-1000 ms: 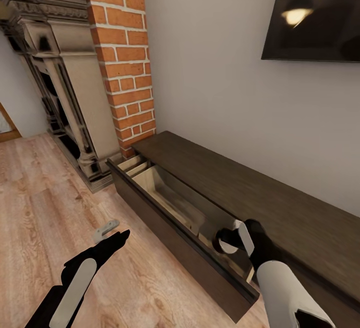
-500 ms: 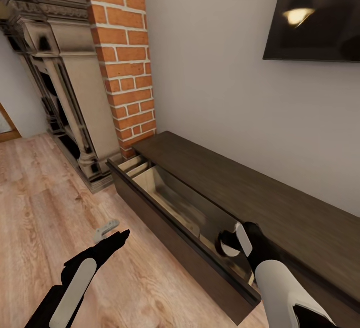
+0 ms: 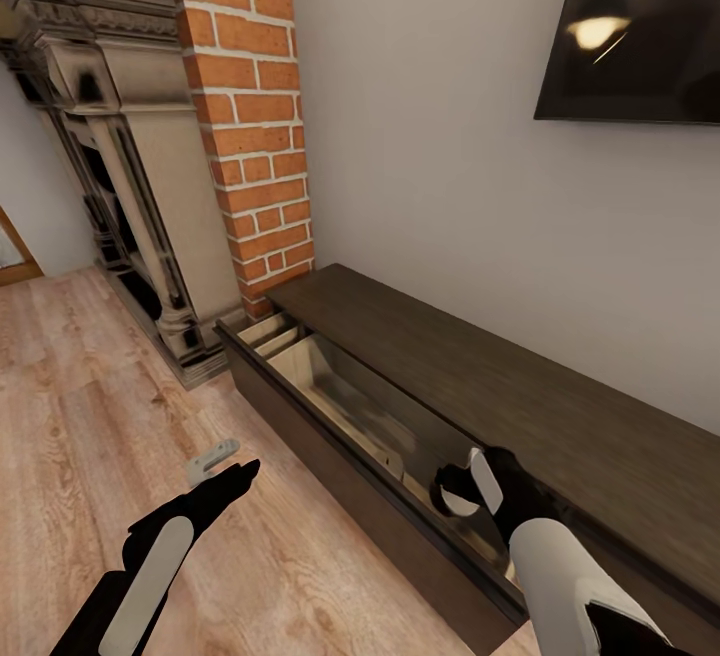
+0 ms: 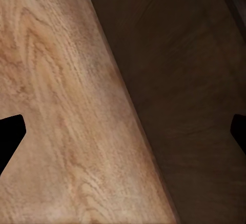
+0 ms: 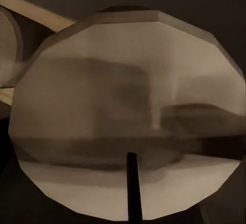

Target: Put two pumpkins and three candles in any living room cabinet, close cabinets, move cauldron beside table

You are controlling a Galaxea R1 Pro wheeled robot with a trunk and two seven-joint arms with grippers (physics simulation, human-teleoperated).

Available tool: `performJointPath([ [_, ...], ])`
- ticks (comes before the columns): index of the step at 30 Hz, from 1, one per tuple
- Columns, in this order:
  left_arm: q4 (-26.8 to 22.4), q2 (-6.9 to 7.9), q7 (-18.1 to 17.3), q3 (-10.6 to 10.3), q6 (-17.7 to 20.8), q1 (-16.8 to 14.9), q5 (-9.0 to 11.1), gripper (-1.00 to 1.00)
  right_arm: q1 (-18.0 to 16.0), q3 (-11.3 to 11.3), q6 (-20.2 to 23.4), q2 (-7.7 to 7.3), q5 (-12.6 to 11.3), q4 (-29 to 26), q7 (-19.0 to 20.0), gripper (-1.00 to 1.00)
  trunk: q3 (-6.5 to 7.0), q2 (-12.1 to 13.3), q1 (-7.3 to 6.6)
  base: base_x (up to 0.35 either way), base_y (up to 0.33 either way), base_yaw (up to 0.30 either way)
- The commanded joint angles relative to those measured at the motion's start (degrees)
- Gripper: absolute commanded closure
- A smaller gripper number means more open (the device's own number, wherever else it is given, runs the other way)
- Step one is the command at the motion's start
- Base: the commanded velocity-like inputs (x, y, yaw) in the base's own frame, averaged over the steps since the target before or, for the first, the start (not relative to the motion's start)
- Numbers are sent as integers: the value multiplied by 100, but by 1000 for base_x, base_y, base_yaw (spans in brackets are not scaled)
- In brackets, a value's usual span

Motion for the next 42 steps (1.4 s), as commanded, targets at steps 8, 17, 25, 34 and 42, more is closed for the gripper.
performJointPath([
  [8, 0, 0, 0, -4, 0, 3, 2, -100, -176, 7, -172, -6, -4, 530, -16, 100, 0, 0, 0, 0, 0, 0],
  [17, 0, 0, 0, -3, 0, 1, 2, -100, -318, 6, -497, -15, -32, 965, -24, 100, 0, 0, 0, 0, 0, 0],
  [25, 0, 0, 0, -4, 0, 3, 2, -100, -320, 2, -514, -19, -200, 990, -418, 100, 0, 0, 0, 0, 0, 0],
  [34, 0, 0, 0, -4, 0, 1, 2, -100, -320, 6, -591, -37, -440, 996, -589, -100, 0, 0, 0, 0, 0, 0],
  [42, 0, 0, 0, -4, 0, 2, 2, -100, -320, -2, -611, -45, -446, 980, -598, -100, 0, 0, 0, 0, 0, 0],
])
